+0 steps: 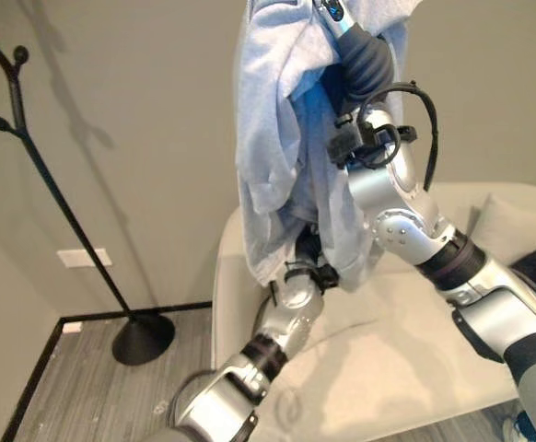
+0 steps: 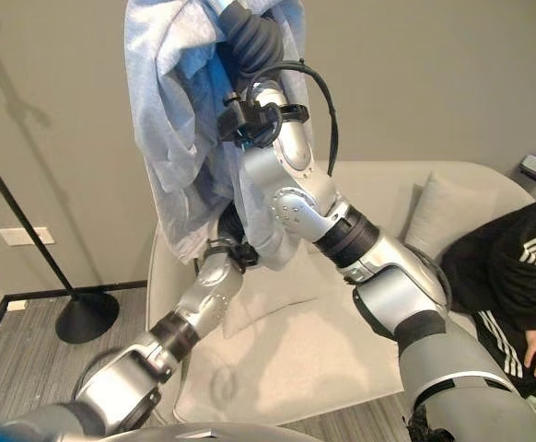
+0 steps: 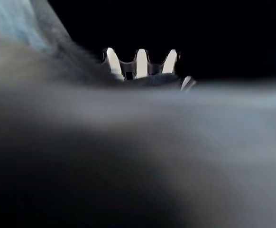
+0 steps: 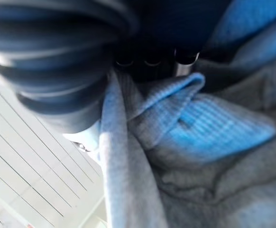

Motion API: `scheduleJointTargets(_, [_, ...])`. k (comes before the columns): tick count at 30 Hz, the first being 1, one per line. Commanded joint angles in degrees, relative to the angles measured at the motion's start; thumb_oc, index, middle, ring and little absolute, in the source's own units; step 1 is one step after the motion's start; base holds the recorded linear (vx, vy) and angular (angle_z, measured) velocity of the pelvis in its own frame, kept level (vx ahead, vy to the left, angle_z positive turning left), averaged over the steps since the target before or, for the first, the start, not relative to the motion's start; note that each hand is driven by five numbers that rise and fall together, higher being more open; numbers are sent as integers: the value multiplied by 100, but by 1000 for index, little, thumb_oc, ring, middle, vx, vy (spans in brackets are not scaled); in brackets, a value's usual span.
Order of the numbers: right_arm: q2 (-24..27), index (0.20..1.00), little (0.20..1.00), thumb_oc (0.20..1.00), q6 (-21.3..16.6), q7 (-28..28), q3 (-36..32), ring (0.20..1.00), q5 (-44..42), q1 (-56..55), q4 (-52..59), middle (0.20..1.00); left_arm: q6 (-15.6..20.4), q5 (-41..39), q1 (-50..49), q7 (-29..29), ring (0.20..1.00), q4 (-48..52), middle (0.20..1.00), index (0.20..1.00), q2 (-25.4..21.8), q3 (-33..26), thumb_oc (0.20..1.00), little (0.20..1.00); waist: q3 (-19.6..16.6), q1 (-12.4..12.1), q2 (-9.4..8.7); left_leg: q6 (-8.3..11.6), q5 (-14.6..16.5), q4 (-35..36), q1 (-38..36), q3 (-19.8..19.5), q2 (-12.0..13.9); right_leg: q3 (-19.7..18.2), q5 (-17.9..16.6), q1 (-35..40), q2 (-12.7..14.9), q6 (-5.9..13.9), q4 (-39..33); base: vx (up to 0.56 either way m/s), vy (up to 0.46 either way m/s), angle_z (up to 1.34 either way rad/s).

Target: Hang the clothes on the sofa on the clothes rack.

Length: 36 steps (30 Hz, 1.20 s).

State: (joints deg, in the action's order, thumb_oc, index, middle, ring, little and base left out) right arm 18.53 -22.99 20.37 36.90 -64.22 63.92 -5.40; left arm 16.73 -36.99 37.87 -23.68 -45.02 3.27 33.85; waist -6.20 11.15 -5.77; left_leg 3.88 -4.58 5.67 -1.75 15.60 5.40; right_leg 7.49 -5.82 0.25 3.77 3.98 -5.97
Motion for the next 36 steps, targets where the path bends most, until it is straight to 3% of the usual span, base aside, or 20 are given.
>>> scheduleJointTargets(1, [29, 200, 200, 200, -544, -108, -243, 200, -157, 938, -542, 200, 62, 448, 844, 188, 1000, -482, 1000, 1000, 546, 92, 1000, 1000, -10, -122, -61, 189, 696, -67, -398, -97, 331, -32, 312, -36, 609, 423, 213, 6, 6, -12])
scheduleJointTargets(2, [-21, 200, 200, 200, -535, -124, -226, 200, -168, 930, -534, 200, 19, 416, 916, 204, 787, -597, 787, 787, 592, 79, 787, 787, -12, -78, -48, 185, 707, -67, -410, -67, 325, -78, 308, -48, 604, 423, 213, 5, 9, -18])
scheduleJointTargets(3, [-44, 200, 200, 200, -547, -120, -207, 200, -180, 938, -534, 200, 4, 370, 990, 201, 200, -702, 200, 200, 627, 36, 200, 200, -11, -57, -37, 183, 711, -67, -420, -45, 323, -109, 307, -64, 602, 424, 220, 1, 10, -18])
scheduleJointTargets(10, [80, 200, 200, 200, -523, -3, -243, 200, -225, 850, -473, 200, -94, 143, 967, 159, 200, -814, 200, 200, 378, -301, 200, 200, -8, -40, 39, 156, 742, -67, -480, 40, 302, -194, 277, -86, 593, 434, 209, 6, 9, -12])
scheduleJointTargets(15, [664, 200, 200, 200, -577, 75, -572, 200, -102, 376, -131, 200, 38, 224, 342, -97, 200, 228, 200, 200, -211, -555, 200, 200, 61, -240, 48, 127, 730, -67, -426, -75, 264, -79, 272, -35, 636, 448, 183, -10, 21, 2])
scheduleJointTargets(18, [1531, 200, 200, 200, -573, -24, -953, 200, 179, -627, 783, 200, 42, 844, -683, -298, 200, 1609, 200, 200, -769, -861, 200, 200, 115, -454, 13, 76, 727, -67, -360, -218, 185, 82, 264, 34, 720, 496, 173, -52, 89, 35])
scheduleJointTargets(19, [1984, 200, 200, 200, -602, -206, -1261, 200, 299, -1332, 1206, 200, -15, 1599, -1353, -417, 200, 2300, 200, 200, -1148, -1136, 200, 200, 158, -595, -12, 24, 744, -67, -302, -304, 90, 185, 241, 54, 799, 555, 182, -71, 131, 44])
scheduleJointTargets(22, [2336, 200, 200, 200, -588, -389, -1622, 200, 437, -2089, 1731, 200, -157, 2530, -1968, -584, 200, 2941, 200, 200, -1578, -1497, 200, 200, 196, -682, -28, -58, 764, -67, -229, -392, -60, 274, 197, 35, 931, 634, 209, -98, 181, 39])
scheduleJointTargets(23, [2459, 200, 200, 200, -515, -657, -2071, 200, 696, -3032, 2175, 200, -280, 3876, -2435, -824, 200, 3650, 200, 200, -2147, -1964, 200, 200, 304, -768, -37, -175, 826, -67, -185, -472, -294, 399, 118, -11, 1175, 768, 315, -121, 236, 14])
scheduleJointTargets(28, [2233, 200, 200, 200, -354, -935, -2215, 200, 843, -3747, 2430, 200, -293, 4931, -2709, -1151, 200, 4254, 200, 200, -2834, -2395, 200, 200, 590, -855, -47, -283, 876, -67, -214, -436, -442, 532, -76, -271, 1438, 897, 704, -155, 137, 9])
scheduleJointTargets(29, [1933, 200, 200, 200, -338, -1011, -2183, 200, 830, -3911, 2468, 200, -337, 5288, -2725, -1446, 200, 4397, 200, 200, -3172, -2648, 200, 200, 794, -964, 5, -320, 826, -67, -199, -346, -426, 796, -168, -451, 1536, 932, 1046, -218, 65, -15])
scheduleJointTargets(30, [1921, 200, 200, 200, -335, -1012, -2187, 200, 832, -3917, 2474, 200, -341, 5293, -2732, -1450, 200, 4404, 200, 200, -3182, -2649, 200, 200, 797, -960, -5, -320, 825, -67, -203, -347, -426, 794, -156, -457, 1539, 932, 1068, -314, 70, -42])
scheduleJointTargets(31, [1702, 200, 200, 200, -316, -1067, -2050, 200, 808, -4020, 2486, 200, -375, 5477, -2745, -1670, 200, 4520, 200, 200, -3419, -2804, 200, 200, 967, -1089, 83, -345, 718, -67, -178, -280, -340, 1238, 105, -438, 1591, 807, 1559, -243, 43, -36])
scheduleJointTargets(32, [1631, 200, 200, 200, -296, -1109, -1942, 200, 804, -4045, 2516, 200, -421, 5668, -2769, -1768, 200, 4602, 200, 200, -3557, -2837, 200, 200, 1020, -1163, 127, -387, 679, -95, -141, -234, -291, 1359, 288, -373, 1584, 743, 1979, -304, 47, -39])
scheduleJointTargets(34, [1549, 200, 200, 200, -205, -1239, -1804, 200, 802, -4218, 2593, 200, -405, 5885, -2995, -1842, 200, 4749, 200, 200, -3693, -2964, 200, 200, 1031, -1257, 109, -436, 593, -137, -59, -161, -262, 1338, 720, -235, 1479, 590, 2645, -185, 11, -9])
scheduleJointTargets(36, [1484, 200, 200, 200, -114, -1347, -1714, 200, 798, -4315, 2555, 200, -327, 5805, -3225, -1913, 200, 4862, 200, 200, -3608, -3109, 200, 200, 961, -1364, 91, -474, 511, -160, 76, -117, -267, 1204, 1035, -82, 1249, 556, 3163, -172, -41, -3])
